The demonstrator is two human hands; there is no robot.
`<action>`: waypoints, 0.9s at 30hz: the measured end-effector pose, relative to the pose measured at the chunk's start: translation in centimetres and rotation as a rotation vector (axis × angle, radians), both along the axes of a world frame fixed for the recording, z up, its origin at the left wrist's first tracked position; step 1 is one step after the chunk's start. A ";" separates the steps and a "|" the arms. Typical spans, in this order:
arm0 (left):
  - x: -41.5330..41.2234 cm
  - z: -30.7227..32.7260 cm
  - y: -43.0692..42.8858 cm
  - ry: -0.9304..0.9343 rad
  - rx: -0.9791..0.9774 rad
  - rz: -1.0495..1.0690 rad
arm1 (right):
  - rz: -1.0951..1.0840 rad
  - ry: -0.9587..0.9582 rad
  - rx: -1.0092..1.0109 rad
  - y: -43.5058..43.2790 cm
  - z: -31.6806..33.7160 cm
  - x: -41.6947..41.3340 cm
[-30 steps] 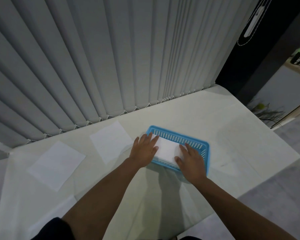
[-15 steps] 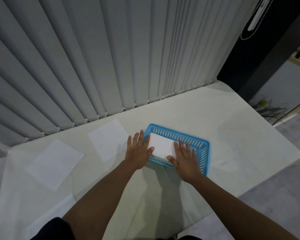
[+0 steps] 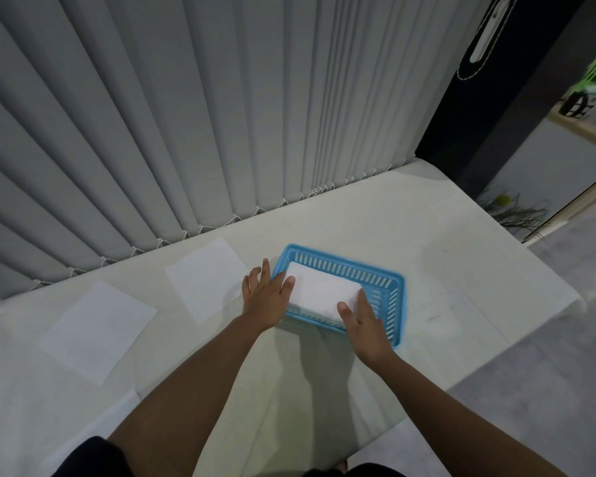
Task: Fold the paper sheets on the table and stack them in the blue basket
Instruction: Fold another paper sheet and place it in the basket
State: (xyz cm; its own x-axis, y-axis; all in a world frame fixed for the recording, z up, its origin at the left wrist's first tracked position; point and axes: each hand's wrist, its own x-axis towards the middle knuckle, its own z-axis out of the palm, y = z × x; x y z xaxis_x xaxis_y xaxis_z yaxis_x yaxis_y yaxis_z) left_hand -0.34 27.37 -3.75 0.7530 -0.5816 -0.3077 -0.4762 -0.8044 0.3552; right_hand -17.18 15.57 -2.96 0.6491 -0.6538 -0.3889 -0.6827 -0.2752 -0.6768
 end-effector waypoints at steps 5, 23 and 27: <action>-0.1 0.3 0.2 0.031 0.008 0.005 | 0.052 0.039 -0.008 0.0 0.2 0.1; 0.1 -1.4 0.7 -0.208 0.162 -0.314 | 0.375 0.321 -0.480 -2.1 -1.2 0.9; 1.2 -0.6 1.5 -0.211 0.066 -0.281 | 0.366 0.269 -0.552 -2.7 -0.2 2.2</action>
State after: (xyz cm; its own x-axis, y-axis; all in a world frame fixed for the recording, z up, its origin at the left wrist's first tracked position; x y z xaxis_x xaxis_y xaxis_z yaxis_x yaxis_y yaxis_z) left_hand 0.90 28.82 -4.39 0.6177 -0.7590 -0.2061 -0.7394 -0.6497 0.1767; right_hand -14.94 12.91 -3.12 0.7926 -0.5599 -0.2414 -0.6048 -0.7723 -0.1942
